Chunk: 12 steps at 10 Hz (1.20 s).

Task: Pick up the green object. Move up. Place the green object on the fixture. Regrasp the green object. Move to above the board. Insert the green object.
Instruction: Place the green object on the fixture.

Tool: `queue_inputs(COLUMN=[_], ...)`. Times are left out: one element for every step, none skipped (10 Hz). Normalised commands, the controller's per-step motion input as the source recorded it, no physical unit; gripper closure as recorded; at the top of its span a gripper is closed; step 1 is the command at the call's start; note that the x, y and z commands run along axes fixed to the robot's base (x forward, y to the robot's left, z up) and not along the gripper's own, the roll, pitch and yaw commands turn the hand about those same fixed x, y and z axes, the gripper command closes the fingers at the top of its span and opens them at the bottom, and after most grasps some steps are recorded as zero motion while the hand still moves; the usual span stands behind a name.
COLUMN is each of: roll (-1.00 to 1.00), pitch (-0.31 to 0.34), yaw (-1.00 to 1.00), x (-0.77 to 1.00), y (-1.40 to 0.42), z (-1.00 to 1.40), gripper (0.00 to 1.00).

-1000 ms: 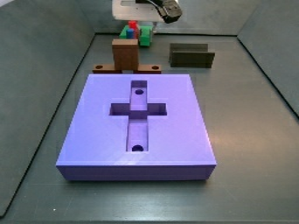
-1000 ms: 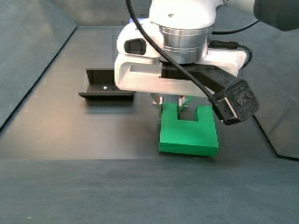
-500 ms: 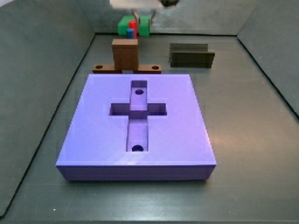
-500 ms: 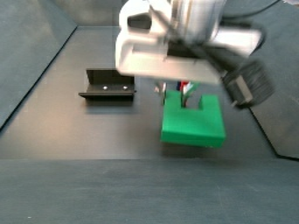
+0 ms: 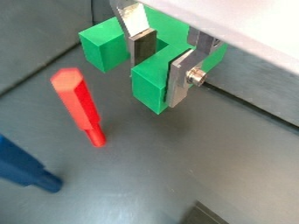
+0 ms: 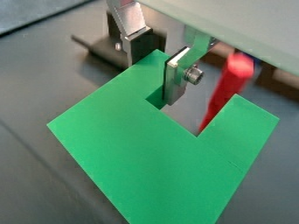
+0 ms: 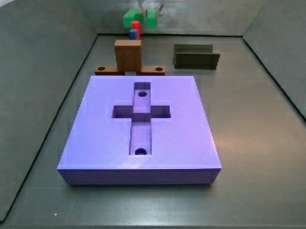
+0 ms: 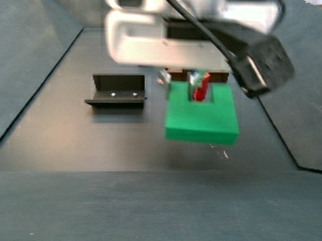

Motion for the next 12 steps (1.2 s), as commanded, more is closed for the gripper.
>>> queue_inputs(roll=[-1.0,-1.0,-1.0,-1.0,-1.0,-1.0,-1.0,-0.93,-0.9,-0.9,-0.93,-0.98], pitch=[0.243,0.166,0.0,0.0,0.0,0.0,0.0,0.0,0.209,0.209,0.206,0.186], yaw=[-0.12,-0.12,-0.1,-0.11,-0.13,-0.08,-0.03,-0.02,-0.12,-0.13,-0.1,-0.04], x=[0.76,0.79,0.74,0.76,0.76,0.75,0.79,0.85,0.92,0.91,0.9,0.86], y=[0.0,0.0,0.0,0.0,0.0,0.0,0.0,-0.06,-0.16,-0.17,-0.17,-0.16], z=[0.4,0.34,0.17,0.15,0.15,0.09,0.04,0.13,0.27,0.27,0.25,0.2], gripper=[1.0,1.0,1.0,1.0,1.0,1.0,1.0,1.0,1.0,1.0,1.0,1.0])
